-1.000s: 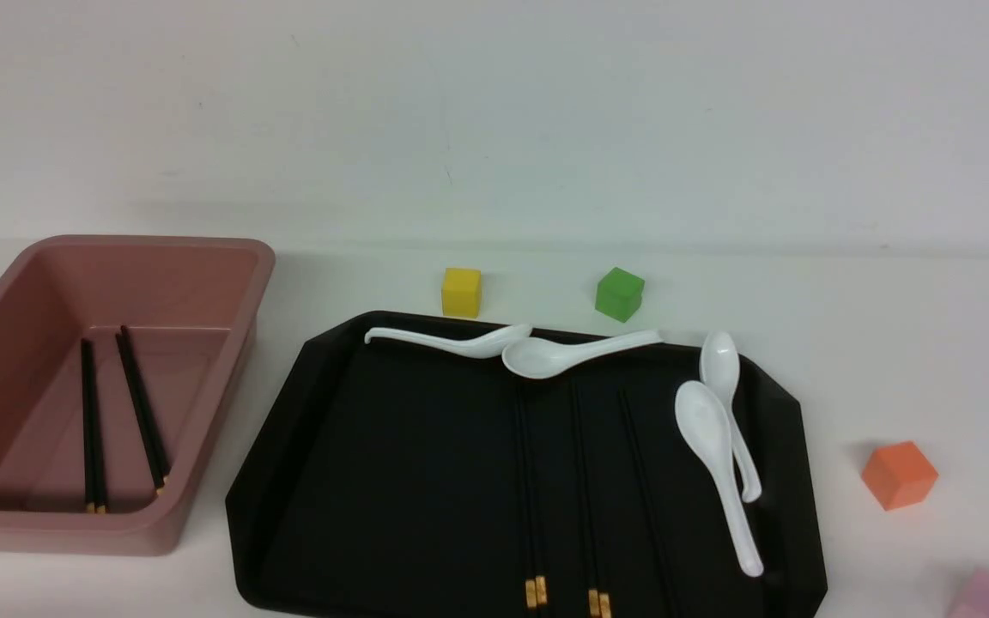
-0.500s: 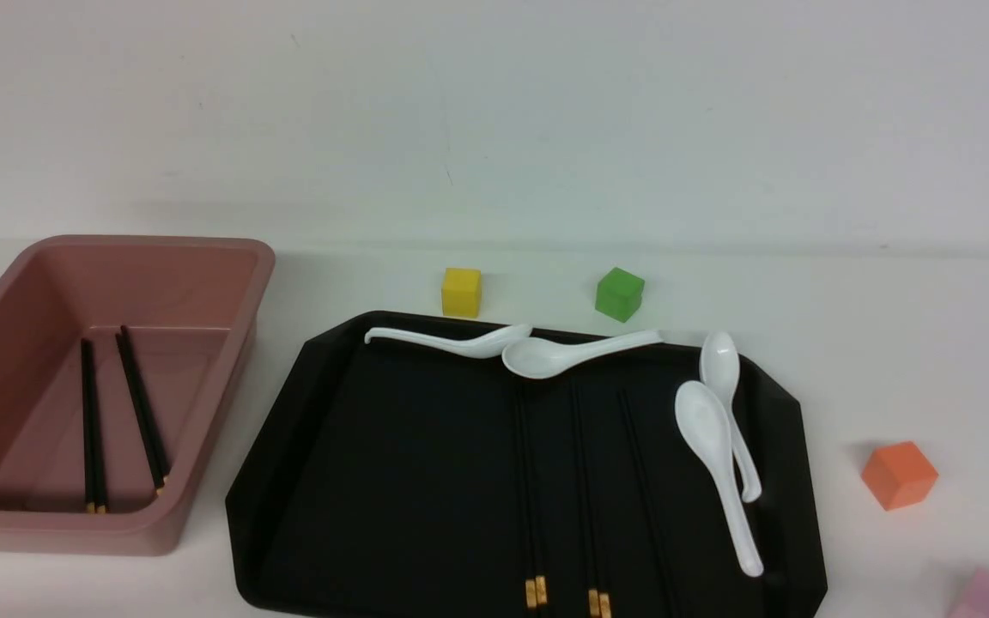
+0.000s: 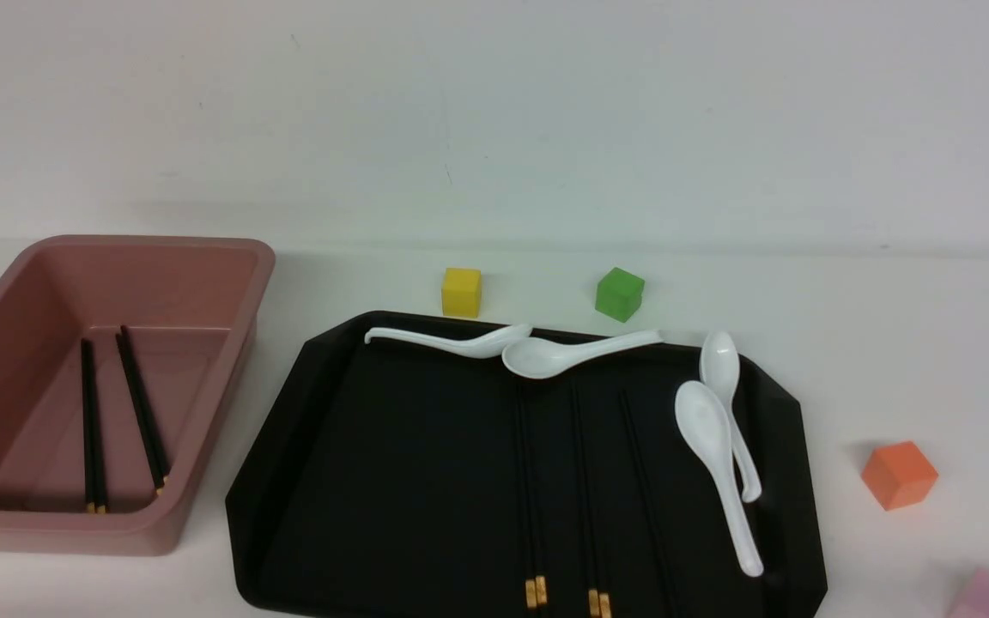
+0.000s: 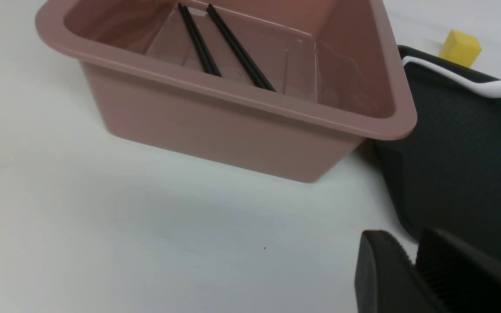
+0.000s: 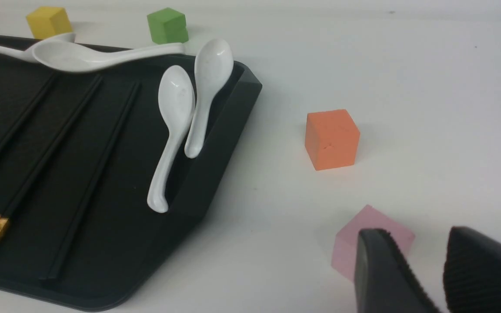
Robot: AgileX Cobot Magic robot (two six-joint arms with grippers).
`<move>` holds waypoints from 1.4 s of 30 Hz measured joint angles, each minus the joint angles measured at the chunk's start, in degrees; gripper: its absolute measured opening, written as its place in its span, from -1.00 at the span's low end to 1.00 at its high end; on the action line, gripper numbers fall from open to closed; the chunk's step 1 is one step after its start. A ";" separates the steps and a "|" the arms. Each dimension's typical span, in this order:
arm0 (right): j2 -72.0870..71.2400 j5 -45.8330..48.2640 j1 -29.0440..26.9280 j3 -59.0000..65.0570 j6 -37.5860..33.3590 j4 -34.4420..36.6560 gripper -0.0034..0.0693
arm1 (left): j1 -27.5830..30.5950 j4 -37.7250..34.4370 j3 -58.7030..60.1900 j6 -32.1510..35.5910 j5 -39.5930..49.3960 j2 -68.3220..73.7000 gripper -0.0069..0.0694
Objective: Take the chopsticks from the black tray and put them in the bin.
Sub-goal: Use the left arm to grab a pair of chopsticks
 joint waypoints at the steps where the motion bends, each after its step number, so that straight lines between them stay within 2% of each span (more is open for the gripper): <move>1: 0.00 0.00 0.00 0.00 0.00 0.00 -0.25 | 0.00 0.00 0.00 0.00 0.00 0.00 -0.46; 4: 0.00 0.00 0.00 0.00 0.00 0.00 -0.25 | 0.00 -1.81 0.00 -0.55 0.00 0.00 -0.45; 6: 0.00 0.00 0.00 0.00 0.00 0.00 -0.25 | 0.00 -6.47 0.00 -3.06 0.00 0.00 -0.44; 8: 0.00 0.00 0.00 0.00 0.00 0.00 -0.25 | 0.00 -14.20 0.00 -7.64 -0.05 0.00 -0.44; 12: 0.00 0.00 0.00 0.00 0.00 0.00 -0.25 | 0.00 -36.88 0.00 -19.72 -0.37 0.00 -0.43; 13: 0.00 0.00 0.00 0.00 0.00 0.00 -0.25 | 0.00 -38.85 0.00 -21.12 -0.52 0.00 -0.43; 17: 0.00 0.00 0.00 0.00 0.00 0.00 -0.25 | 0.00 -54.19 0.00 -25.61 -1.46 0.00 -0.43; 20: 0.00 0.00 0.00 0.00 0.00 0.11 -0.25 | 0.17 -58.04 0.00 -26.11 -2.96 0.00 -0.42; 24: 0.00 0.00 0.00 0.00 0.00 0.11 -0.25 | 0.25 -59.44 -0.05 -25.74 -5.64 0.00 -0.42; 26: 0.00 0.00 0.00 0.00 0.00 0.11 -0.25 | 0.25 -59.37 -1.20 -23.46 -5.92 0.00 -0.45; 28: 0.00 0.00 0.00 0.00 0.00 0.11 -0.25 | 0.25 -57.13 -6.43 -16.13 -6.04 0.06 -0.60; 31: 0.00 0.00 0.00 0.00 0.00 0.00 -0.25 | 0.37 -52.94 -13.59 -9.87 -3.75 3.65 -0.80; 33: 0.00 0.00 0.00 0.00 0.00 0.00 -0.25 | 0.37 -47.47 -20.34 -6.56 1.65 10.21 -0.85; 36: 0.00 0.00 0.00 0.00 0.00 0.00 -0.25 | 0.37 -36.54 -31.61 -4.58 20.04 23.64 -0.85; 37: 0.00 0.00 0.00 0.00 0.00 0.00 -0.25 | 0.37 -35.82 -32.30 -4.46 20.04 24.60 -0.85; 38: 0.00 0.00 0.00 0.00 0.00 0.00 -0.25 | 0.37 -30.36 -37.59 -3.99 29.64 32.66 -0.85; 39: 0.00 0.00 0.00 0.00 0.00 0.00 -0.25 | 0.37 -27.24 -40.68 -3.35 35.19 37.71 -0.85; 42: 0.00 0.00 0.00 0.00 0.00 0.00 -0.25 | 0.37 -21.92 -47.83 0.04 46.03 50.55 -0.85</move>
